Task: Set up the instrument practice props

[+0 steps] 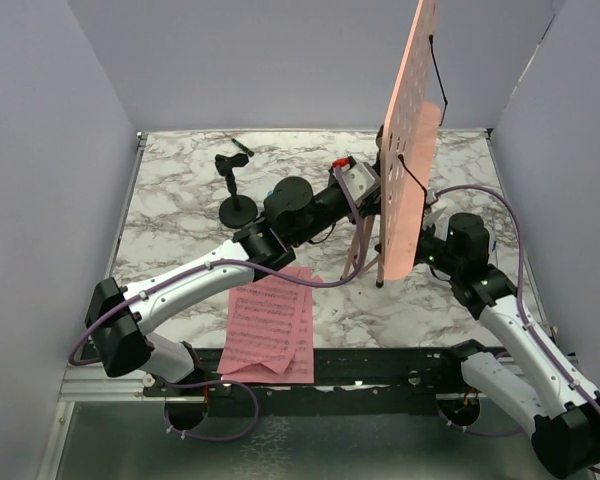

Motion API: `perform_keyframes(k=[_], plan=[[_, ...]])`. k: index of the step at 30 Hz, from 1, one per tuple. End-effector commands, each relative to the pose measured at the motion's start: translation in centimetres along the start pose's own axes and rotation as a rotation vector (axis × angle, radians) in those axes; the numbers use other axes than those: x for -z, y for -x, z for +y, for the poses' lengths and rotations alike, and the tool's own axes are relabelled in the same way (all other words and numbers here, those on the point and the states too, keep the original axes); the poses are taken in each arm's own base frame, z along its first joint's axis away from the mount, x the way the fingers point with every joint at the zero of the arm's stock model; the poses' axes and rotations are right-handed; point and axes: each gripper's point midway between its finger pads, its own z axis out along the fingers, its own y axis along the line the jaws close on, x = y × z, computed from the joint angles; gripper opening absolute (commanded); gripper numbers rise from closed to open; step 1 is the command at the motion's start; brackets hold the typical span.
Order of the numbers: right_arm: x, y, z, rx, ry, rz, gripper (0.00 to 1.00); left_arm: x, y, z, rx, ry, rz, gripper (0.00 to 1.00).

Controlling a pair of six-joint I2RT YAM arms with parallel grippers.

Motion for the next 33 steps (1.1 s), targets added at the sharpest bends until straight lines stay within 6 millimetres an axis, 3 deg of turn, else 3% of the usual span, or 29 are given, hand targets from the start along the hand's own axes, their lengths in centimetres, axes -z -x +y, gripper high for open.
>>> perform_keyframes(k=[1,11,19,23,30,33], plan=[[1.3,2.6,-0.4,-0.070,-0.073,-0.066,0.00,0.6,0.8,5.1,-0.216,0.167,0.049,0.00],[1.9,3.0,0.4,-0.065,-0.048,-0.084,0.00,0.3,0.9,6.1,-0.280,0.202,0.073,0.00],[1.3,2.5,1.7,-0.021,0.065,-0.102,0.03,0.1,0.6,4.1,-0.219,0.109,0.043,0.00],[0.8,2.3,1.9,0.009,0.097,-0.118,0.22,0.3,0.4,3.3,-0.182,0.079,0.026,0.00],[-0.4,2.5,3.0,0.086,0.219,-0.149,0.68,1.2,-0.9,2.1,-0.137,0.039,0.033,0.00],[-0.9,3.1,3.4,0.113,0.257,-0.184,0.75,1.6,-1.3,2.0,-0.126,0.036,0.038,0.00]])
